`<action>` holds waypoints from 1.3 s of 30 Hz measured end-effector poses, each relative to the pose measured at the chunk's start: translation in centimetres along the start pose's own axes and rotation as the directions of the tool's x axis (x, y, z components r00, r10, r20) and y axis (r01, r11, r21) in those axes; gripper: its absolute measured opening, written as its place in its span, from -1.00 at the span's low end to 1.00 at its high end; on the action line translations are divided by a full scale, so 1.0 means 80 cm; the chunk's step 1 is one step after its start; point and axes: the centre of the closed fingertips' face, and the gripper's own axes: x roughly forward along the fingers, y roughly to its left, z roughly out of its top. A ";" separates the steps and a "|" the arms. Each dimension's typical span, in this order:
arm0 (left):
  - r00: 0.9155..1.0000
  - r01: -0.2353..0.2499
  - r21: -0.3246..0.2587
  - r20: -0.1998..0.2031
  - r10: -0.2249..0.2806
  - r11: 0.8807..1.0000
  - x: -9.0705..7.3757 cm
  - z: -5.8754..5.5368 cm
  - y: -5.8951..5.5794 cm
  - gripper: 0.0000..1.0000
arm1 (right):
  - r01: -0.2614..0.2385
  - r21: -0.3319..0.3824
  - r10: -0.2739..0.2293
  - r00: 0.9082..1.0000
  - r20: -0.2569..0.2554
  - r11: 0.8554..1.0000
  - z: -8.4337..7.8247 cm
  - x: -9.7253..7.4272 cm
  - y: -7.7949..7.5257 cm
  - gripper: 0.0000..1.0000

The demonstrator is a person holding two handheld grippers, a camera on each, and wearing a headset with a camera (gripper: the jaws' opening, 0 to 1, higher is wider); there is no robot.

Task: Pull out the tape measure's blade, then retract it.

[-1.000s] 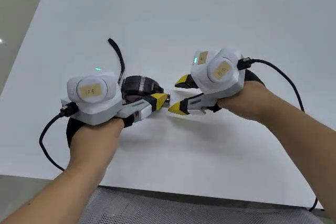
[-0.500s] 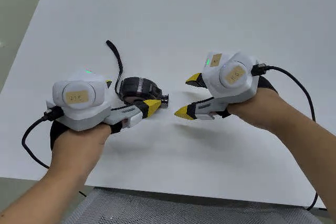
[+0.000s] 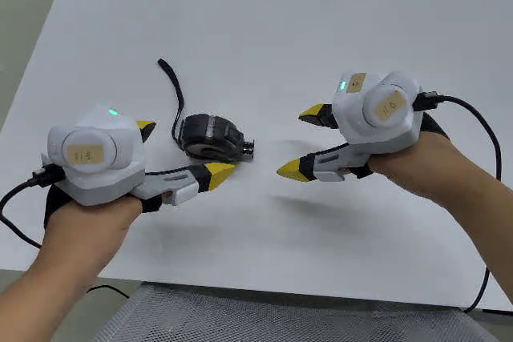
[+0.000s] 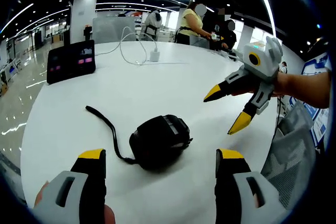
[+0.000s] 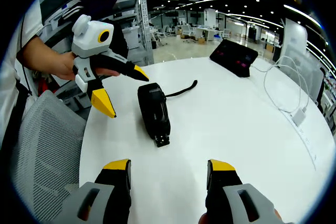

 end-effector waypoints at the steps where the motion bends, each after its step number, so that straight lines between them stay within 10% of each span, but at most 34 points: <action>1: 1.000 0.004 0.004 -0.007 -0.004 1.000 -0.001 -0.002 0.000 0.67 | 0.001 0.000 -0.001 1.000 -0.001 1.000 -0.001 -0.002 0.000 0.12; 39: 0.991 0.113 0.106 -0.084 -0.104 0.988 -0.069 -0.033 0.011 0.97 | 0.082 0.103 -0.086 0.995 0.042 0.991 -0.042 -0.082 0.017 0.64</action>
